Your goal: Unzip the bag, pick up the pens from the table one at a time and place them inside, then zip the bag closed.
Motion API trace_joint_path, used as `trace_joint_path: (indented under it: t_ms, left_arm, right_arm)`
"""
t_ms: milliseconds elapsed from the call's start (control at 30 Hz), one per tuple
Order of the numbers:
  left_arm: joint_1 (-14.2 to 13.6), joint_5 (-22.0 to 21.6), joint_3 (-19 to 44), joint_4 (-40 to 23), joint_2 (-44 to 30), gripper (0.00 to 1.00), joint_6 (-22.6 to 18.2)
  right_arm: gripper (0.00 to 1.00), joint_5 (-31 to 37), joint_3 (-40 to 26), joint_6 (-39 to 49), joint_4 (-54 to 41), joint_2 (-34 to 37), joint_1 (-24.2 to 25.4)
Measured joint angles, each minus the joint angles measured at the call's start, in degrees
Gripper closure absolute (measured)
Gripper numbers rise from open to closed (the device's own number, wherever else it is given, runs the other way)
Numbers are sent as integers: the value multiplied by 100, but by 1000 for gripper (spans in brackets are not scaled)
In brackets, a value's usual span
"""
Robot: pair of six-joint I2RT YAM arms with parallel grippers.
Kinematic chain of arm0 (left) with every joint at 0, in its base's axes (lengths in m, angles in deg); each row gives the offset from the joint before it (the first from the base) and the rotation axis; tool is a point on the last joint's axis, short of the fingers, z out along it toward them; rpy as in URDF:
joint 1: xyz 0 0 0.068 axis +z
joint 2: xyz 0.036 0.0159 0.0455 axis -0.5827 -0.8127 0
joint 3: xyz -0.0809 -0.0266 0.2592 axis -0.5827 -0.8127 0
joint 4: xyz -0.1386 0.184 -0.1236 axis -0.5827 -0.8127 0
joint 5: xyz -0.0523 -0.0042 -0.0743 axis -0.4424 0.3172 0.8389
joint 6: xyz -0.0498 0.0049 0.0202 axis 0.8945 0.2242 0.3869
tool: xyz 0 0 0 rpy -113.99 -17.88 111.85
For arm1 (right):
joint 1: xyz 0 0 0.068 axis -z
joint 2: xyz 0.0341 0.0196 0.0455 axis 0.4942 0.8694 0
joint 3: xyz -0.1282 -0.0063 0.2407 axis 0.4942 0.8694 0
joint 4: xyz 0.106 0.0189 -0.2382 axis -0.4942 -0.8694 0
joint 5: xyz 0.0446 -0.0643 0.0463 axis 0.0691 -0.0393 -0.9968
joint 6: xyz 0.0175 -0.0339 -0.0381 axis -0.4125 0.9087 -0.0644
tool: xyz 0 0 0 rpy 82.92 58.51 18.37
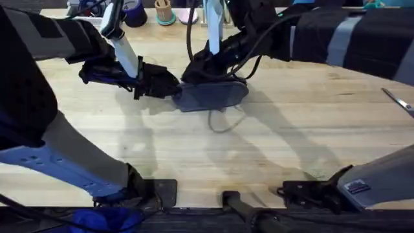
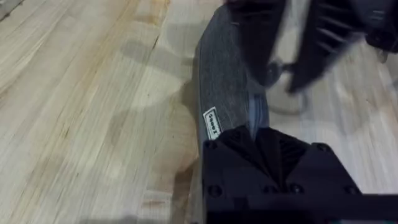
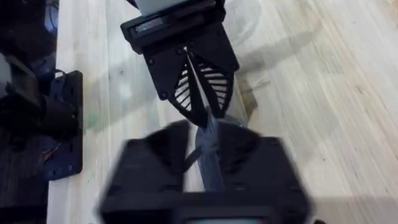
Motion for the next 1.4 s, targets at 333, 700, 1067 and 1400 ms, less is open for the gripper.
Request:
trace_joint_path:
  t_ms: [333,700,1067,1400]
  left_arm:
    - [0,0,0,0,0,959,0]
    - [0,0,0,0,0,958,0]
    - [2,11,7,2,0,41,10]
    - [2,224,17,0,0,8,4]
  right_arm:
    - [8,0,-2,4,7,0,0]
    - [6,136,-27,5,-17,0,0]
    - [6,538,-81,4,-41,-339,39]
    - [6,734,-115,-47,-144,-995,283]
